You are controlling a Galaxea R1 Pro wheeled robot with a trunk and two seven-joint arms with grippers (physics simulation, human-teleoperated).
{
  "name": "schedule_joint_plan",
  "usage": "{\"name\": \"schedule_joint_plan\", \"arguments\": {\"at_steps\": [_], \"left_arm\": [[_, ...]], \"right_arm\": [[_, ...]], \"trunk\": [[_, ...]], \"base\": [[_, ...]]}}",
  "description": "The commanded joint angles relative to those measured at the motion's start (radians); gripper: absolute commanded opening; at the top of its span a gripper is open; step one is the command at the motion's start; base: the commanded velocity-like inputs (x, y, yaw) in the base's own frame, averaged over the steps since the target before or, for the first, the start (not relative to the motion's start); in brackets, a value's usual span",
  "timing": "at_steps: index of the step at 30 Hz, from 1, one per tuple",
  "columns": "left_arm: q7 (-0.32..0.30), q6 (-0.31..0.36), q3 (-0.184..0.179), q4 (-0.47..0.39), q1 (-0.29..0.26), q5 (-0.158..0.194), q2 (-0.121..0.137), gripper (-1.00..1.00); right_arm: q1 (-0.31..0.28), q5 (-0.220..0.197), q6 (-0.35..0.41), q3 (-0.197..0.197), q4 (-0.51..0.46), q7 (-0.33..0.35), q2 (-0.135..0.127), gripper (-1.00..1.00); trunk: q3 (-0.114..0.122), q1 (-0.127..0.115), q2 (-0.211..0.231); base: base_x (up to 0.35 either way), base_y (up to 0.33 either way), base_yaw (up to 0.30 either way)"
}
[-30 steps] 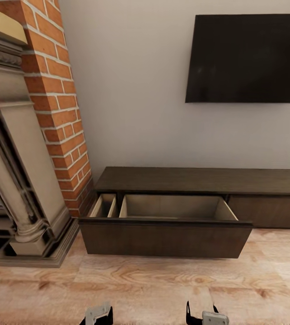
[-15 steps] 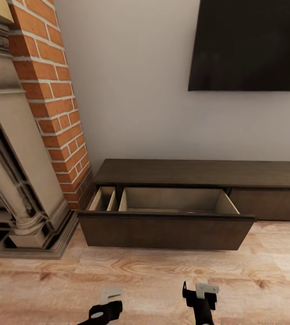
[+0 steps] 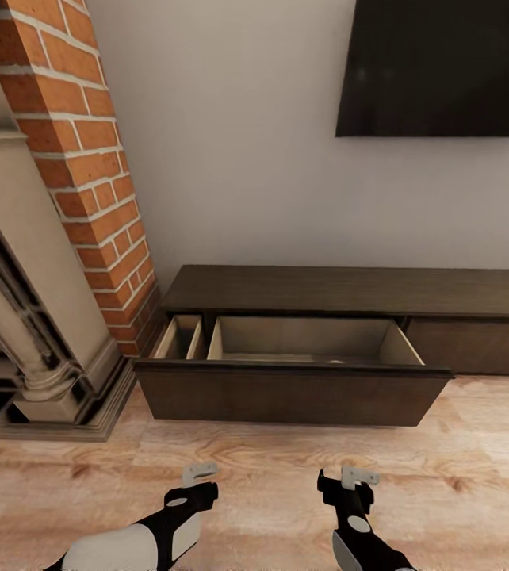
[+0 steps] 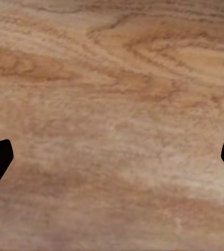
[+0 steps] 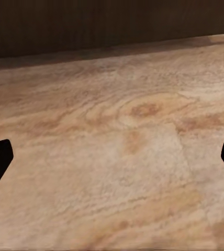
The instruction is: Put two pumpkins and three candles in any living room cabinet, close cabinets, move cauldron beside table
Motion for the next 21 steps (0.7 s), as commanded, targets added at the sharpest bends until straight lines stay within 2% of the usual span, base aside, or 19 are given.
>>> {"name": "schedule_joint_plan", "arguments": {"at_steps": [1,4,6,8,9,10,11,14,21], "left_arm": [[0.006,-0.004,-0.009,-0.002,-0.002,0.008,0.000,1.00],[0.006,-0.004,-0.009,-0.002,-0.003,0.008,0.000,1.00],[0.006,-0.011,-0.010,-0.002,-0.003,0.008,0.000,1.00],[0.006,-0.045,-0.012,-0.003,-0.003,0.008,0.000,1.00],[0.007,-0.086,-0.013,-0.005,-0.003,0.008,0.000,1.00],[0.007,-0.114,-0.014,-0.008,-0.003,0.008,0.000,1.00],[0.009,-0.161,-0.014,-0.016,-0.003,0.008,0.000,1.00],[0.009,-0.182,-0.016,-0.022,-0.003,0.008,0.000,1.00],[0.009,-0.185,-0.016,-0.024,-0.003,0.008,0.000,1.00]], "right_arm": [[-0.002,-0.012,-0.004,0.008,0.004,0.004,-0.001,1.00],[-0.003,-0.012,-0.014,0.008,0.006,0.008,-0.002,1.00],[-0.003,-0.011,-0.047,0.007,0.007,0.010,-0.003,1.00],[-0.003,-0.010,-0.075,0.007,0.009,0.011,-0.004,1.00],[-0.003,-0.008,-0.088,0.007,0.017,0.011,-0.004,1.00],[-0.003,-0.001,-0.094,0.007,0.024,0.011,-0.004,1.00],[-0.003,0.041,-0.117,0.007,0.041,0.011,-0.003,1.00],[-0.003,0.099,-0.152,0.006,0.051,0.011,-0.003,1.00],[-0.003,0.110,-0.158,0.006,0.070,0.011,-0.003,1.00]], "trunk": [[-0.005,0.000,-0.001],[-0.016,0.002,-0.001],[-0.020,0.002,-0.002],[-0.020,0.002,-0.002],[-0.020,0.002,-0.002],[-0.020,0.002,-0.002],[-0.020,0.002,-0.002],[-0.020,0.002,-0.002],[-0.020,0.002,-0.002]], "base": [[0.000,0.000,0.000],[0.000,0.000,0.000],[0.000,0.000,0.000],[0.000,0.000,0.000],[0.000,0.000,0.000],[0.000,0.000,0.000],[0.096,0.000,0.000],[0.231,0.000,0.000],[0.312,0.000,0.000]]}}
